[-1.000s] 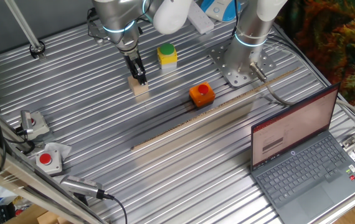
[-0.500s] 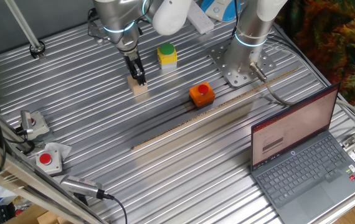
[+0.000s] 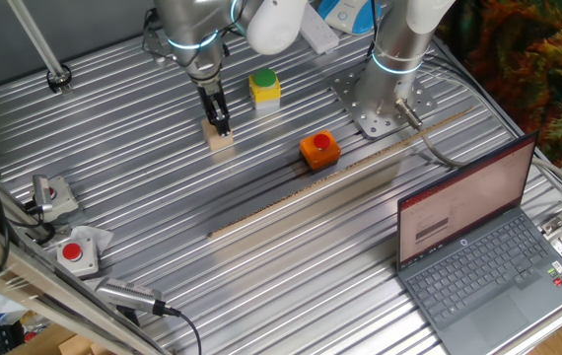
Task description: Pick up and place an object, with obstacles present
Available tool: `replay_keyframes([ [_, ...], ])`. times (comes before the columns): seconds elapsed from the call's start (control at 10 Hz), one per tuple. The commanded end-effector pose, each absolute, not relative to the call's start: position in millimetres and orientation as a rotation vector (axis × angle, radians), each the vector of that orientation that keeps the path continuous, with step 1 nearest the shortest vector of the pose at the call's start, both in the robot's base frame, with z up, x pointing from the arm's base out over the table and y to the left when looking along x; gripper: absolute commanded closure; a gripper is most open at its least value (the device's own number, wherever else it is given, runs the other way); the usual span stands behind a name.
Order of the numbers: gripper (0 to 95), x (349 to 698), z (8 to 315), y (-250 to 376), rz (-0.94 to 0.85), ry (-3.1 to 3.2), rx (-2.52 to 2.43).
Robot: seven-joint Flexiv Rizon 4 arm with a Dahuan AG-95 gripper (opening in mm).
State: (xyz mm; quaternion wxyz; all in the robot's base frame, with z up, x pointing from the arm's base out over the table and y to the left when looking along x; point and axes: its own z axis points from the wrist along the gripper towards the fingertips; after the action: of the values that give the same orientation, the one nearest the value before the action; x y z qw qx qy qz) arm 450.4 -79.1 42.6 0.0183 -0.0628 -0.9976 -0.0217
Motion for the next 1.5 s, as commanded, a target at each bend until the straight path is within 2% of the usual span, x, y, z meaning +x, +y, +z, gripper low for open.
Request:
replay_keyframes([
  [0.1, 95.0, 450.3, 42.4, -78.1, 0.012, -3.075, -0.151],
  [0.4, 95.0, 448.9, 50.7, -73.5, -0.044, -3.089, -0.179],
  [1.0, 95.0, 448.9, 50.7, -73.5, -0.043, -3.091, -0.194],
  [1.5, 95.0, 455.7, 69.1, -69.6, -0.032, -3.078, -0.208],
])
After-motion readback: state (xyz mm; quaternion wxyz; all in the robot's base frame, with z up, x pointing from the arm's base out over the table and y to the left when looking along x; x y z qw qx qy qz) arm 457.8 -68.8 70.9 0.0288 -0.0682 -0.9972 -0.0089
